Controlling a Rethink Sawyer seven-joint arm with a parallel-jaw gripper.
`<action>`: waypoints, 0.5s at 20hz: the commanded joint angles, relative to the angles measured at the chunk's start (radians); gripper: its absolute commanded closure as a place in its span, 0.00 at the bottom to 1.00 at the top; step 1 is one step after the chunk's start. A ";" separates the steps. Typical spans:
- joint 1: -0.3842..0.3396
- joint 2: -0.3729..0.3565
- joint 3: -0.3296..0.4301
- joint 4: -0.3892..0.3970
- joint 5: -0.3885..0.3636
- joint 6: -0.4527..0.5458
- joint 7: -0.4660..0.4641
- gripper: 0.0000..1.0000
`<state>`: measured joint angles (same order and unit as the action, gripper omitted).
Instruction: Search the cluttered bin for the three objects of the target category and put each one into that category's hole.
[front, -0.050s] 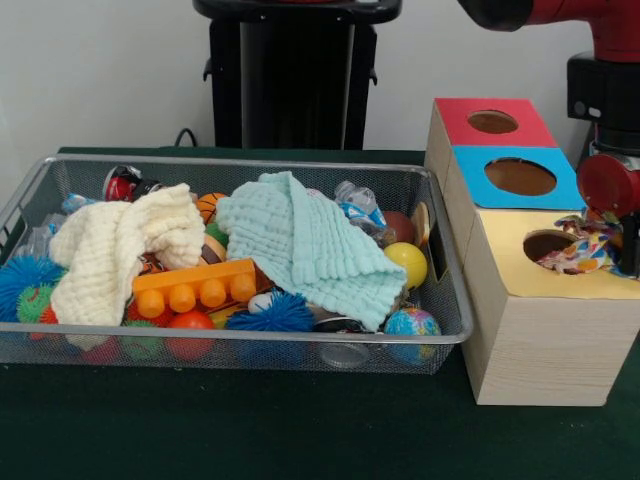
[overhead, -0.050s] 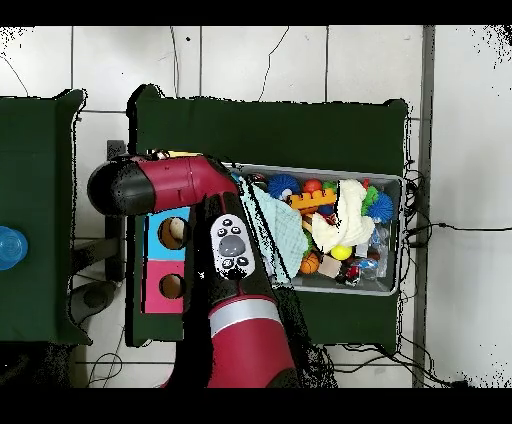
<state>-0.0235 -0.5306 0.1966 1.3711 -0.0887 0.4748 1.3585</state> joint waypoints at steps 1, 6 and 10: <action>-0.048 0.008 -0.023 0.053 0.006 0.019 0.167 1.00; -0.052 0.026 -0.034 0.040 -0.017 0.046 0.132 1.00; -0.044 0.056 -0.052 0.036 -0.042 0.032 0.122 1.00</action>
<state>-0.0432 -0.5307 0.1705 1.3709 -0.0903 0.4748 1.3585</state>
